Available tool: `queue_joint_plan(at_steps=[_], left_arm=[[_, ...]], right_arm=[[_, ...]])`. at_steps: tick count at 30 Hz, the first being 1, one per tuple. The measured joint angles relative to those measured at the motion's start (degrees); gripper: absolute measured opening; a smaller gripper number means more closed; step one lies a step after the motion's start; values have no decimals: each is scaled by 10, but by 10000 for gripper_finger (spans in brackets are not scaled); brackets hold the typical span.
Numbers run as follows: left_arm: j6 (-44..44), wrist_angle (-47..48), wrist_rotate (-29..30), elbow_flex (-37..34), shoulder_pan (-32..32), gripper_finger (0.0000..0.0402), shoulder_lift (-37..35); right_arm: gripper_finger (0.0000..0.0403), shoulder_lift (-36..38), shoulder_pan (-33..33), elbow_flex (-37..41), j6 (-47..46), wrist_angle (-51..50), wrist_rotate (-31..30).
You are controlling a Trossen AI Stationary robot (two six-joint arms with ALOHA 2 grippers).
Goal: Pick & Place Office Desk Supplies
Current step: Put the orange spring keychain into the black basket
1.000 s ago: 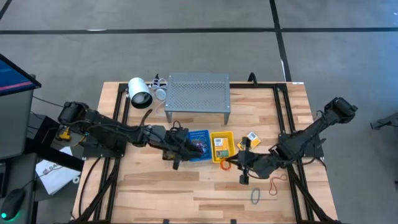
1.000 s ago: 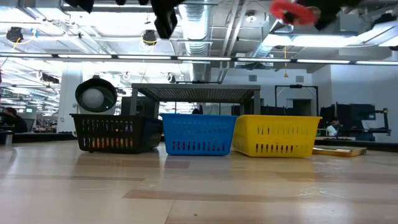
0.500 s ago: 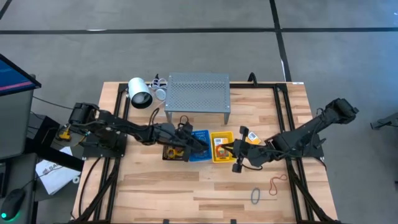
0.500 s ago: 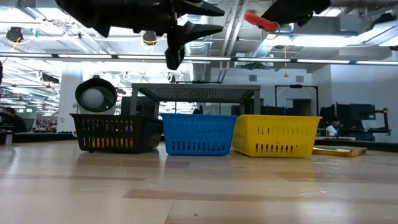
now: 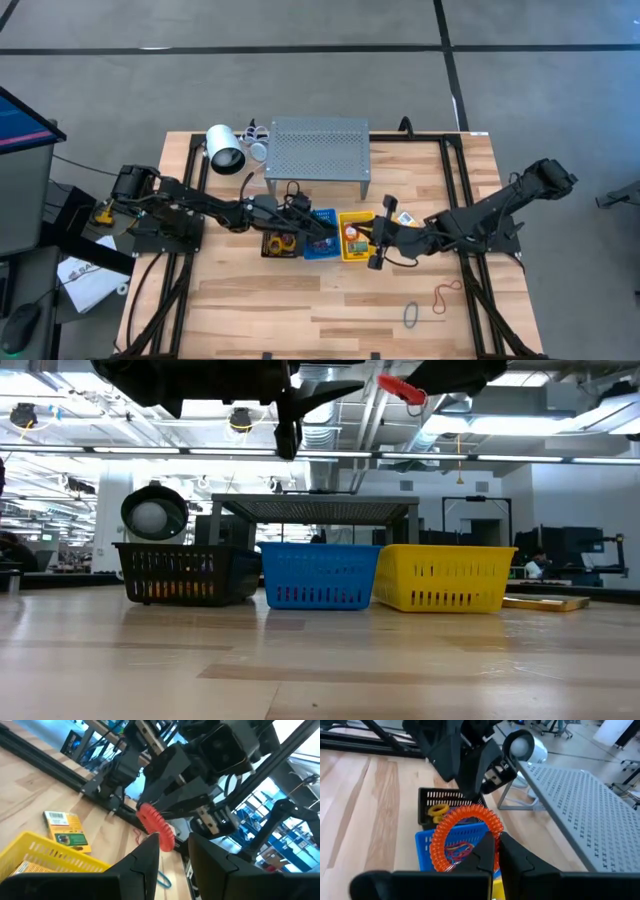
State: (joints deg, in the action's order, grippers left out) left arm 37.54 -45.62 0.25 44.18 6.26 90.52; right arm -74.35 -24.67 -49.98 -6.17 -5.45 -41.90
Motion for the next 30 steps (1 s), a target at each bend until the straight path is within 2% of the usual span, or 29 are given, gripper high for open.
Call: queue_joint_plan(at_steps=[11,16,23,30], left_arm=[[-1,-10,18,0,-3,102,0],[-2,-21,17,0,-3,102,0],[-5,-17,12,0,-2,102,0],[-24,2,5,0,-2,102,-1]], right_arm=[[8,-1,10,0,30,43,-1],[8,-43,19,-7,72,92,-3],[8,-102,28,-57,98,64,-6],[8,-99,27,-83,86,16,-17]])
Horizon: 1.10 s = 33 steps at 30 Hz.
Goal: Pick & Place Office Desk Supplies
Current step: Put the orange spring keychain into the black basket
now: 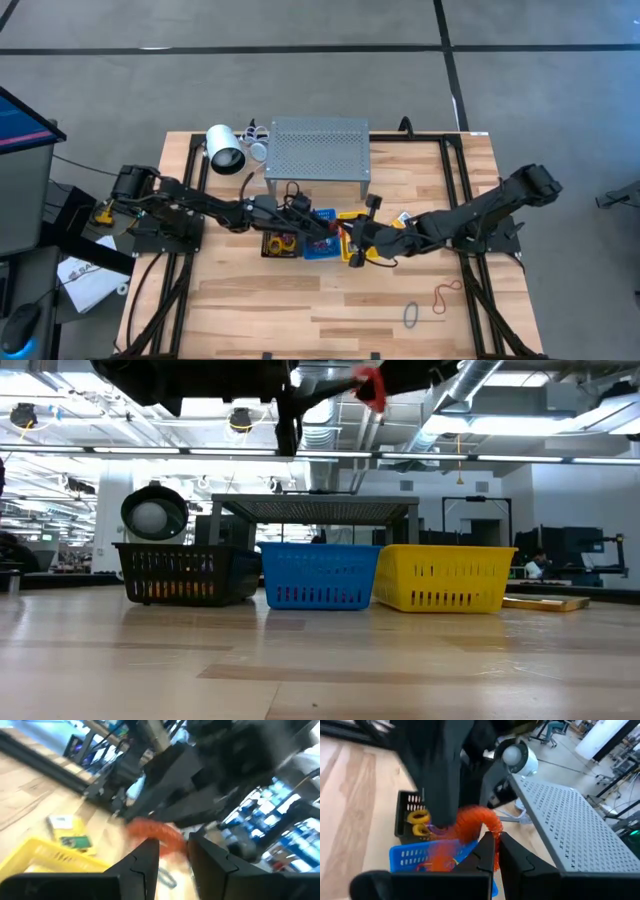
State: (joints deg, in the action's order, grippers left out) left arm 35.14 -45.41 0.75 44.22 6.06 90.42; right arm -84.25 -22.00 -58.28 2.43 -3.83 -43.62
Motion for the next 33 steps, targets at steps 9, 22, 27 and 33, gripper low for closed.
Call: queue_joint_plan(at_steps=[9,22,27,33], left_arm=[[-5,9,3,-1,-2,102,2],[-4,31,4,-1,-5,81,1],[-4,35,8,-1,-9,27,1],[-7,35,8,-1,-16,23,1]], right_arm=[[8,4,-9,-2,-18,-11,-18],[8,4,-8,-2,-18,-9,-29],[8,4,-9,-2,-19,-4,-29],[30,4,-16,-2,-20,-4,-26]])
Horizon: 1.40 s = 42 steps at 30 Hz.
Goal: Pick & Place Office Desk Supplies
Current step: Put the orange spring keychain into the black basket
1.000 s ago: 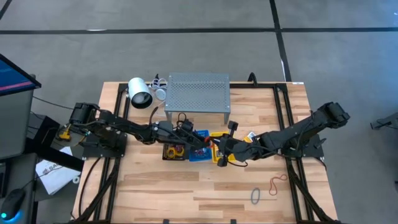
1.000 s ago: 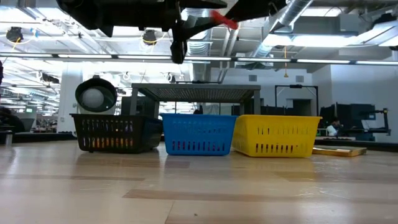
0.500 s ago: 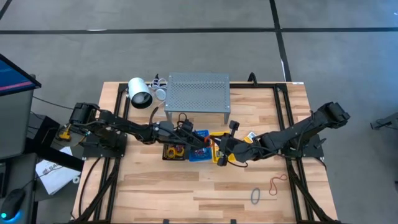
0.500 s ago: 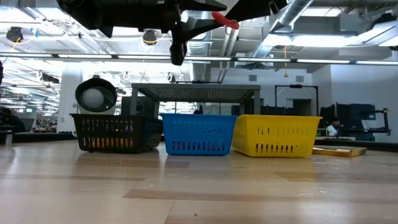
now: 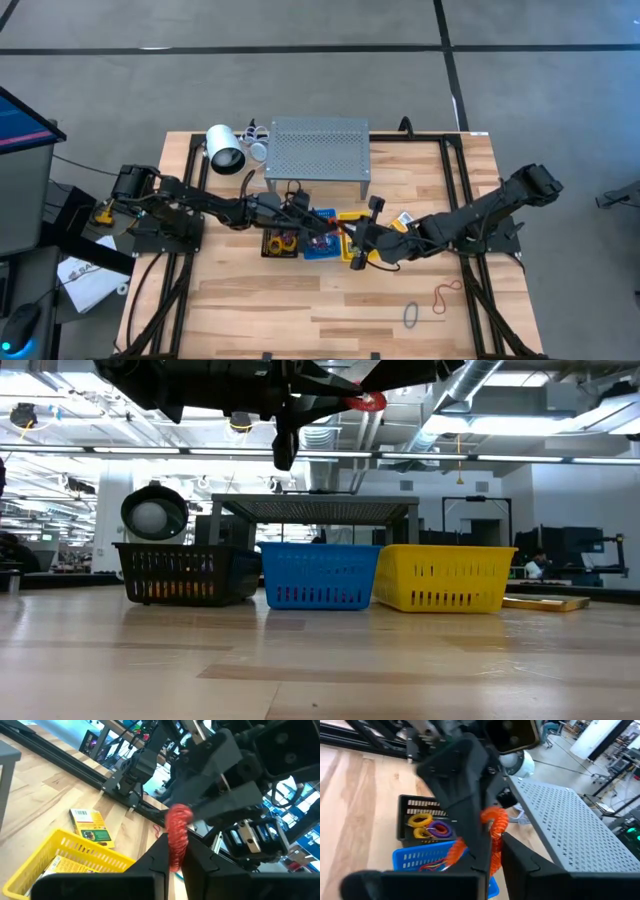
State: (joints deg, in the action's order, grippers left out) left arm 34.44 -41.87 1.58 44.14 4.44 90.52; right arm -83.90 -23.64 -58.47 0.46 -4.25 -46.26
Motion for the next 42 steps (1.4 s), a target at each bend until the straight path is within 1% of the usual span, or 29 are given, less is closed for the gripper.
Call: queue_joint_plan(at_steps=[4,7,11,14,18,23,26,29,31,33,37,42], left_arm=[[-5,1,1,0,0,21,0],[-22,3,1,0,0,13,0],[-28,5,0,0,0,12,-2],[-47,6,-18,0,0,12,-2],[-61,29,-34,0,0,10,-7],[-105,105,-32,1,1,11,-57],[-141,148,-16,1,7,9,-109],[-174,201,-2,1,15,11,-168],[-192,216,8,-8,22,12,-208],[-210,218,15,-28,29,11,-250],[-240,219,17,-90,35,11,-340],[-239,170,20,-188,34,14,-446]], right_arm=[[66,3,-6,0,0,-2,7],[103,17,-7,0,-16,-1,16],[164,51,-8,0,-39,-16,16],[206,78,-16,0,-40,-33,16],[242,111,-37,0,-40,-69,14],[249,145,-75,0,-44,-106,11],[249,164,-100,4,-46,-120,5],[249,197,-125,27,-53,-120,-23],[249,226,-140,48,-66,-120,-34],[249,261,-156,71,-82,-120,-41],[249,337,-190,123,-103,-105,-51],[249,422,-226,184,-92,-48,-52]])
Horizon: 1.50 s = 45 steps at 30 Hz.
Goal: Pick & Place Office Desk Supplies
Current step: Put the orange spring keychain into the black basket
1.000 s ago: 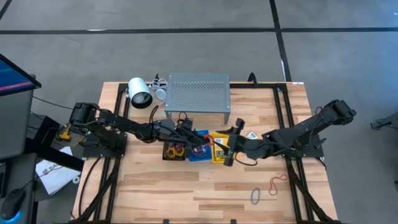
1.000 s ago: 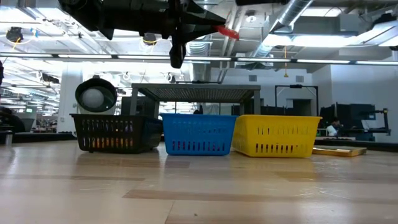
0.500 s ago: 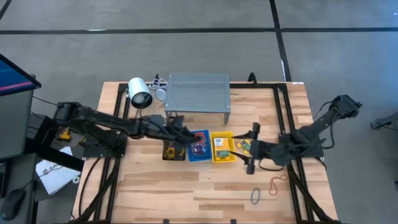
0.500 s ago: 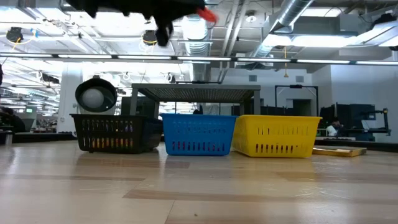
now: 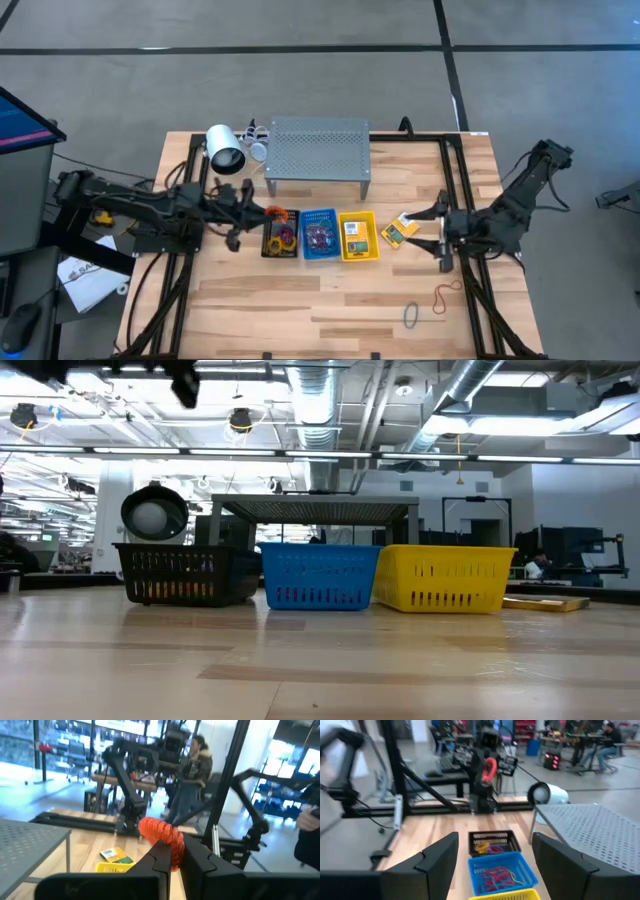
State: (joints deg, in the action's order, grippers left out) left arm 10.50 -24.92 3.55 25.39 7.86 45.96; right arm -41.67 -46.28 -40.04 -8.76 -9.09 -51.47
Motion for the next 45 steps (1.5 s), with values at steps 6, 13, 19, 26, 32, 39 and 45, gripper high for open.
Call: queue_joint_plan(at_steps=[6,13,19,26,32,39,45], left_arm=[[9,-84,0,-104,0,13,-78],[19,-125,-1,-154,0,15,-84],[21,-144,-1,-159,0,17,-50],[32,-214,-5,-159,0,16,29],[46,-287,-9,-159,0,17,109],[60,-384,-9,-159,0,18,198],[65,-402,-21,-142,0,18,237]], right_arm=[[249,84,-46,70,37,62,2],[249,134,-97,151,63,149,5],[249,139,-119,248,64,262,6],[249,139,-118,357,64,442,36],[249,137,-93,378,62,487,145],[249,112,-7,378,101,525,346],[249,105,82,378,94,505,428]])
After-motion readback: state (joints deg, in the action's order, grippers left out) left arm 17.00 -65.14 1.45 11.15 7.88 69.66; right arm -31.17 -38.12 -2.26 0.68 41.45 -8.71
